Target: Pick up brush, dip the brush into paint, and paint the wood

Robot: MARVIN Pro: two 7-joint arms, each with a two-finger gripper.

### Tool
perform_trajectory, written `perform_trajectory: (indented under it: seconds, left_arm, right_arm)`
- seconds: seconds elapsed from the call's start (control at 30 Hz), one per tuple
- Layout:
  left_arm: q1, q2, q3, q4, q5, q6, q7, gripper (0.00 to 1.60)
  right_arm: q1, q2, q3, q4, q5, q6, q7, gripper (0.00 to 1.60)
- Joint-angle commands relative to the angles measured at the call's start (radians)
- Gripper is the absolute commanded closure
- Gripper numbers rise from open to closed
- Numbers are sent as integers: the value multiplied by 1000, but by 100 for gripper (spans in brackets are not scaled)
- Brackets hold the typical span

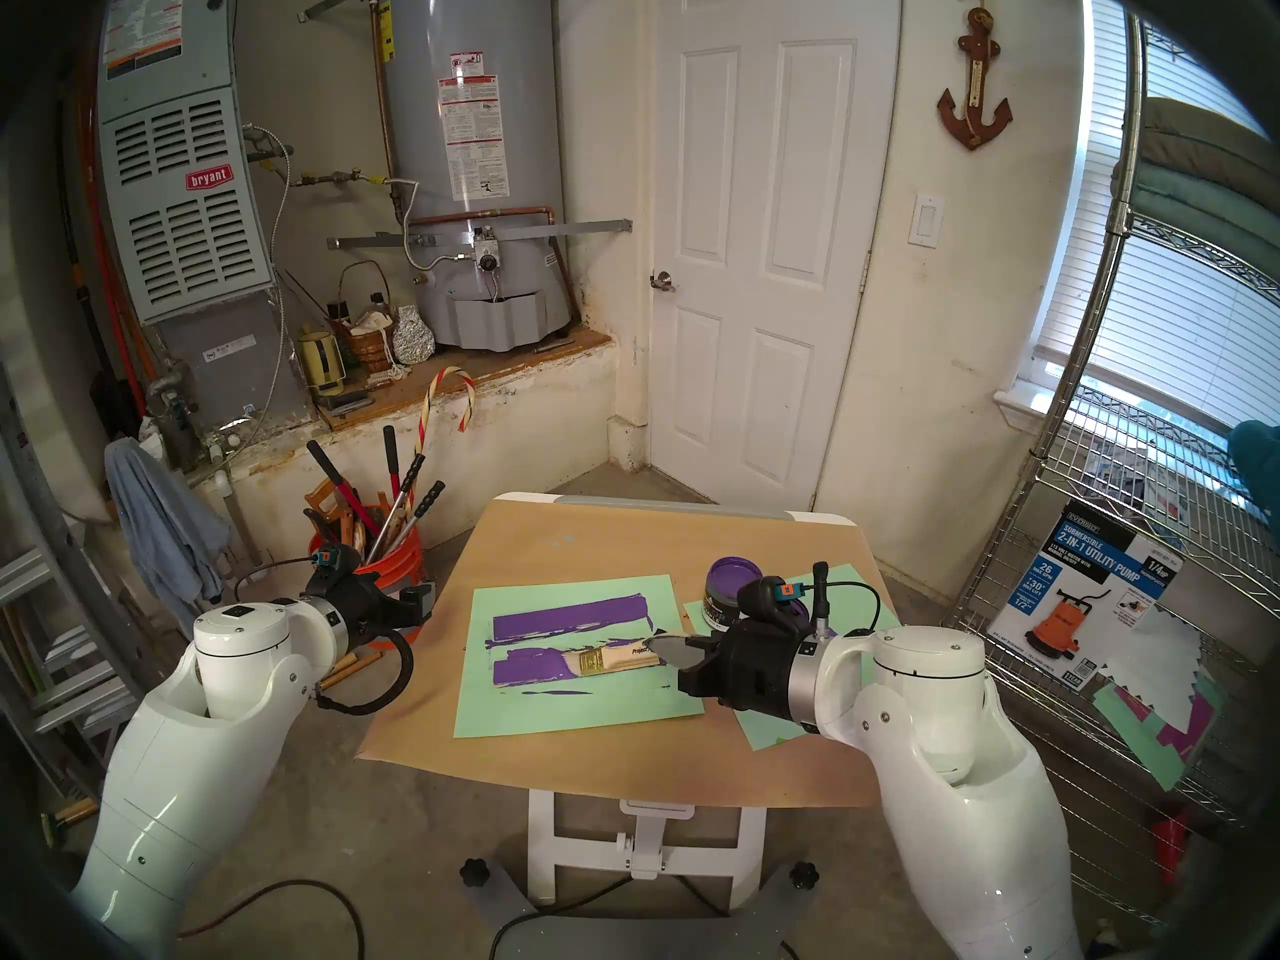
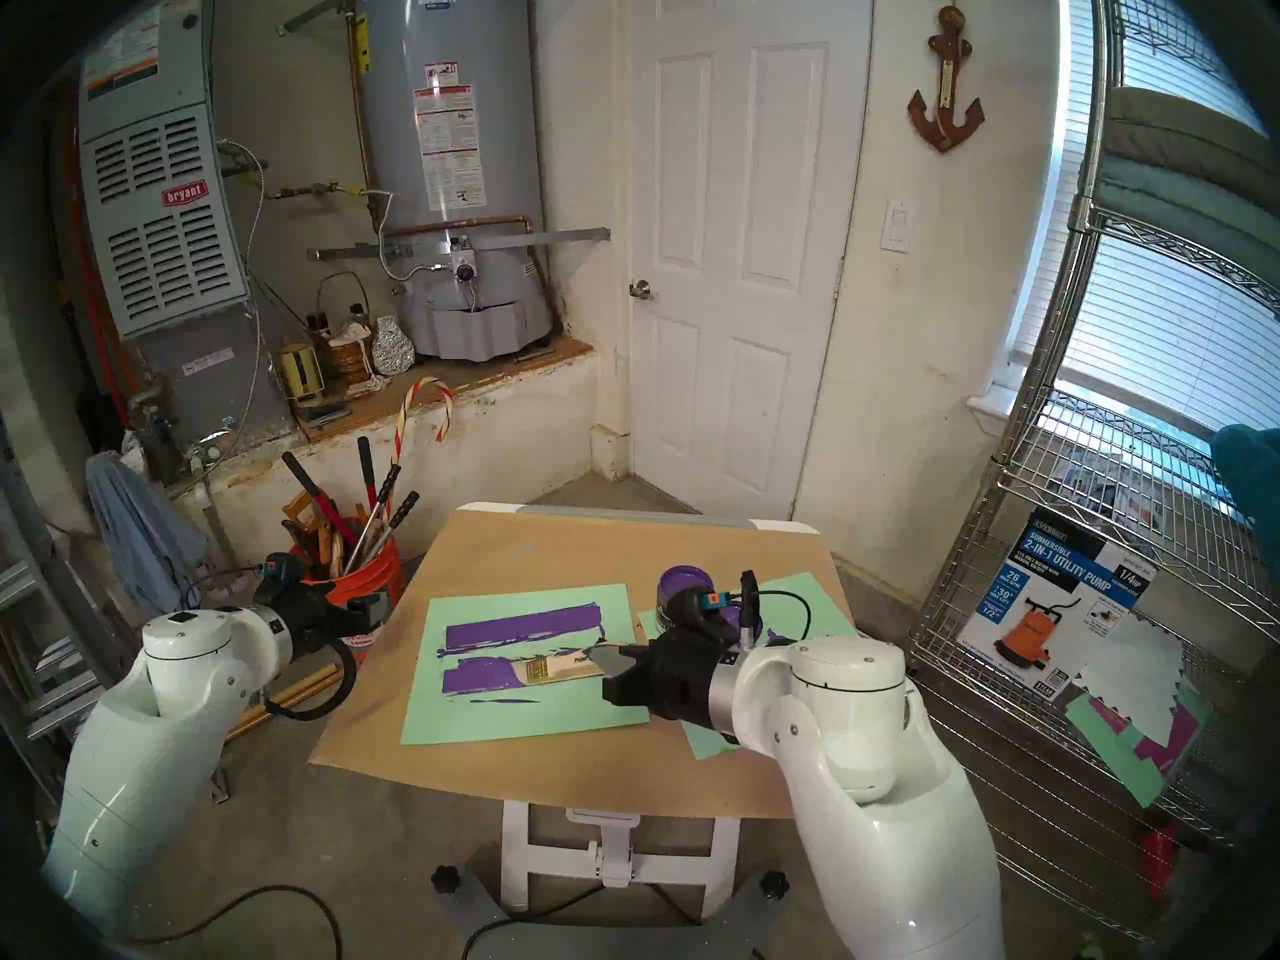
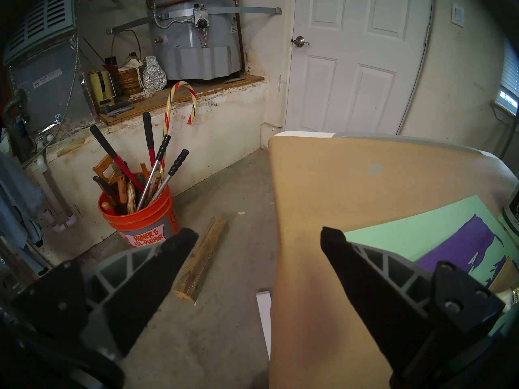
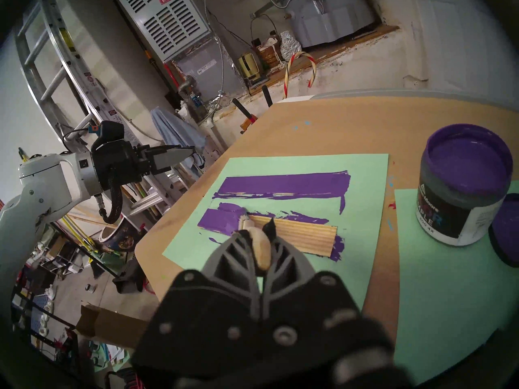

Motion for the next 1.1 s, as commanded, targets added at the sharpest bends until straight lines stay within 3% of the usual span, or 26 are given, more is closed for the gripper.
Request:
perform_trajectory:
  seconds: [0.0,1.07]
  left_arm:
    - [-4,1,-9,-15,-2,-2,1,0]
    - [-4,1,-9,-15,-2,-2,1,0]
  right_arm:
    - [3,-2,-5,-13,-9,-10,-8,160]
    - [20,-1,13,-1,-18,11,-32,160]
